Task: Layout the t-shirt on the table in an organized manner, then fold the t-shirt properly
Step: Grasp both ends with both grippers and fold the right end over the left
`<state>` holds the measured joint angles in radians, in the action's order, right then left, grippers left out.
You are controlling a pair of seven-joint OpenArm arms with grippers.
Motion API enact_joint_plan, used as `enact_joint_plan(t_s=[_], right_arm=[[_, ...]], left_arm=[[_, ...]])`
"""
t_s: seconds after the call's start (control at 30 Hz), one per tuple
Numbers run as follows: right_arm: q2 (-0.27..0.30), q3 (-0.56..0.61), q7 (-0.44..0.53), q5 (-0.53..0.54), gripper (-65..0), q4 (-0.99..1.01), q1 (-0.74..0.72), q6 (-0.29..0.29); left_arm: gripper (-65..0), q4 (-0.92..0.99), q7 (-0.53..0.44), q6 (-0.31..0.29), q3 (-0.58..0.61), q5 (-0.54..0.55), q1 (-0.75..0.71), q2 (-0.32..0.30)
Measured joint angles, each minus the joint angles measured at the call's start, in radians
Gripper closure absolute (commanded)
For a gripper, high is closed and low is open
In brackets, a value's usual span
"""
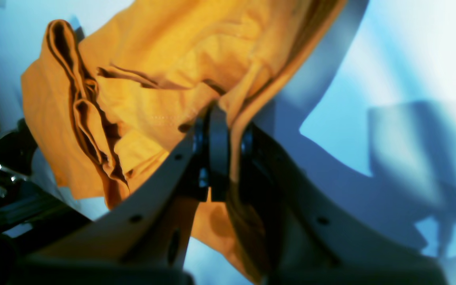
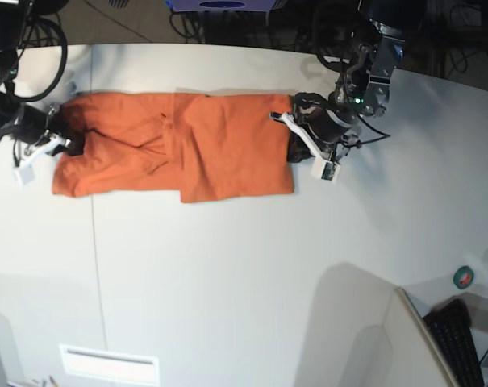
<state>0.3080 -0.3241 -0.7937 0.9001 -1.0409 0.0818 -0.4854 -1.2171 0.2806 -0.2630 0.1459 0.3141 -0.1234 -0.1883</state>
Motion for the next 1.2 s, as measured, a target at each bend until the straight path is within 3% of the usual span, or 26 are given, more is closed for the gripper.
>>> enact_joint_plan(t_s=[0.17, 0.4, 0.67, 1.2], right_arm=[[-0.013, 0.001, -0.019, -0.143, 0.0, -0.140, 0.023, 0.089], [-0.081, 0.060, -0.034, -0.343, 0.0, -0.411, 0.087, 0.190], [-0.172, 0.190, -0.048, -0.560, 0.0, -0.634, 0.113, 0.184], [-0.311, 0.523, -0.082, -0.955, 0.0, -0.738, 0.096, 0.183]], left_arm=[[0.0, 0.072, -0.019, -0.003, 0.000, 0.006, 0.054, 0.021], [0.0, 0.104, -0.016, 0.002, 0.051, 0.001, 0.102, 0.057], [0.0, 0.108, 0.003, 0.000, 0.124, 0.004, 0.124, 0.071], [0.0, 0.108, 0.006, 0.000, 0.119, 0.000, 0.126, 0.074]])
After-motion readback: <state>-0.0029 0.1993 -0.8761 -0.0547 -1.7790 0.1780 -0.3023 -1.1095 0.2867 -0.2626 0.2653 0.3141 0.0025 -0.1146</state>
